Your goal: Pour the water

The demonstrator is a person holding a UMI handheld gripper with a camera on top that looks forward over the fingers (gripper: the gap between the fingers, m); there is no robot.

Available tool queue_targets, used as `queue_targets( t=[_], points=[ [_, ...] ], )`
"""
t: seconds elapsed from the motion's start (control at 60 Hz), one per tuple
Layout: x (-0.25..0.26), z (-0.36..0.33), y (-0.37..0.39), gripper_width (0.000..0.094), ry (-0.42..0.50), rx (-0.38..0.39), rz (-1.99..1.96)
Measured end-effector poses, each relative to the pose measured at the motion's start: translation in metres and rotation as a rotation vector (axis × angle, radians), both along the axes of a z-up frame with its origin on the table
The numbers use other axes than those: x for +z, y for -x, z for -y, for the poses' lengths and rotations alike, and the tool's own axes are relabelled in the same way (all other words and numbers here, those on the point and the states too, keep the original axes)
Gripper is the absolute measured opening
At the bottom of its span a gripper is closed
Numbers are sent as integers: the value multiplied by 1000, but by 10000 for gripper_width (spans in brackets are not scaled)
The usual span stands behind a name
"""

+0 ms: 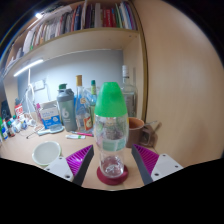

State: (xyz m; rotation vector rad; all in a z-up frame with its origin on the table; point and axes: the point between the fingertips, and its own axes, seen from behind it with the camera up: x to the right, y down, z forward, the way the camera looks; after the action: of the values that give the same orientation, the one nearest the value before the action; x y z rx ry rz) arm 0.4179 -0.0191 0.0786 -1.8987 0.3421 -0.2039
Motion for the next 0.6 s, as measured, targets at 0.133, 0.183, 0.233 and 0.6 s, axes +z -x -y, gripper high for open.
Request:
queue_targets(
  t=[0.133,0.183,0.233,0.6],
  points=[
    [9,51,21,843,20,-13,-29],
    [15,76,31,837,29,-34,-45],
    [21,102,49,841,28,-39,-64],
    [106,273,204,842,29,-19,-58]
  ],
)
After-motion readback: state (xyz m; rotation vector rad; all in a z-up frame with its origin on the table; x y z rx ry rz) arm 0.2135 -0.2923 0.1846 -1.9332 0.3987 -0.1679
